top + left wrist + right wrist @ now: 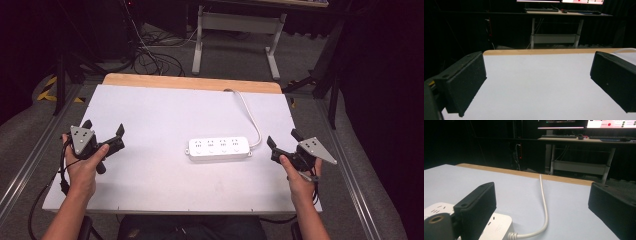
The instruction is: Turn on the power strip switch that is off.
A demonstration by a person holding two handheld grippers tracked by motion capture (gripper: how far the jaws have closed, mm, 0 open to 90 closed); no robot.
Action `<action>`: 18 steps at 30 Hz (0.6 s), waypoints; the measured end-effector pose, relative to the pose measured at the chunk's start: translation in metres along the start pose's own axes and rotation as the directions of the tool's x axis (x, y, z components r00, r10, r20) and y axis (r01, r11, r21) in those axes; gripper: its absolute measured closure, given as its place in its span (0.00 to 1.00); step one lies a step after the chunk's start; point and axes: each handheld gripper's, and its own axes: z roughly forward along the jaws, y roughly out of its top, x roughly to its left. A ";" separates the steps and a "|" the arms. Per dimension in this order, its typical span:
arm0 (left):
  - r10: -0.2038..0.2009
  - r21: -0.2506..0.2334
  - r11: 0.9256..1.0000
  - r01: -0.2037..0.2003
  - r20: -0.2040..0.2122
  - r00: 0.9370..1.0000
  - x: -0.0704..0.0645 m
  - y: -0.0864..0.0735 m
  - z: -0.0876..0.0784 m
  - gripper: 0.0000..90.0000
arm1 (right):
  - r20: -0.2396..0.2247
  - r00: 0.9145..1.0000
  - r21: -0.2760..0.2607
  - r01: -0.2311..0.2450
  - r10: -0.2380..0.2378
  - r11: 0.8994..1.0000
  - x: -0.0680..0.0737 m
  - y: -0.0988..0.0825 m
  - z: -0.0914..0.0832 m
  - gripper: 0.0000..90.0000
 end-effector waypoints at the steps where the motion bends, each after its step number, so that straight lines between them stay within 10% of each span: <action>1: -0.002 -0.003 1.000 0.002 0.001 1.000 0.000 0.000 0.000 0.01 | 0.002 1.000 0.001 -0.003 0.003 1.000 0.000 0.000 0.000 0.10; 7: -0.006 0.001 1.000 0.006 0.005 1.000 0.000 0.000 0.002 0.02 | -0.009 1.000 0.026 0.018 -0.018 1.000 0.003 -0.002 0.002 0.12; 18: -0.004 -0.001 1.000 0.004 0.010 1.000 0.000 0.000 0.003 0.02 | -0.009 1.000 -0.007 0.026 -0.026 1.000 0.002 0.003 -0.003 0.52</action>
